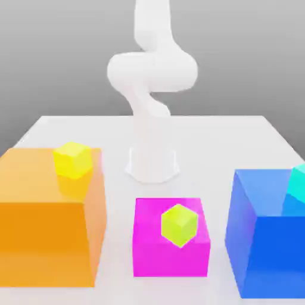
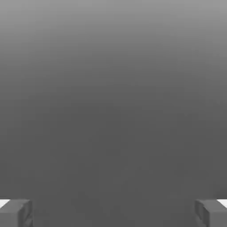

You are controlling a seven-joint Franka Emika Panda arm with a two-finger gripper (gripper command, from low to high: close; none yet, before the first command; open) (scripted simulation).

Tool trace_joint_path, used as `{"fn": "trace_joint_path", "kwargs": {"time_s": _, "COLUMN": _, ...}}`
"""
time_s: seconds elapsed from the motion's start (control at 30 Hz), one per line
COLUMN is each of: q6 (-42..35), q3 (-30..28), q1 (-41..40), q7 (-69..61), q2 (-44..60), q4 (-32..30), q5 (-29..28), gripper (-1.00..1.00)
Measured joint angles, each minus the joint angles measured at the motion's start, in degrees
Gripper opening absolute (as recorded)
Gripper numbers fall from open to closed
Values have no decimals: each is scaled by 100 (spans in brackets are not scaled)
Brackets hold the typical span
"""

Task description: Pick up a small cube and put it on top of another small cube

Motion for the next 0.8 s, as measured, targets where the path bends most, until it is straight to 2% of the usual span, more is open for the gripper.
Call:
{"fn": "trace_joint_path", "kwargs": {"time_s": 0.23, "q6": 196, "q3": 760, "q1": 335, "q7": 860, "q2": 956, "q4": -258, "q5": 389, "gripper": 0}}
{"fn": "trace_joint_path", "kwargs": {"time_s": 0.5, "q6": 640, "q3": 2010, "q1": 651, "q7": 2254, "q2": 2044, "q4": -724, "q5": 550, "gripper": 0}}
{"fn": "trace_joint_path", "kwargs": {"time_s": 0.7, "q6": 1120, "q3": 3076, "q1": 858, "q7": 3724, "q2": 2938, "q4": -1184, "q5": 266, "gripper": 0}}
{"fn": "trace_joint_path", "kwargs": {"time_s": 0.8, "q6": 1430, "q3": 3571, "q1": 970, "q7": 4709, "q2": 3472, "q4": -1476, "q5": -112, "gripper": 0}}
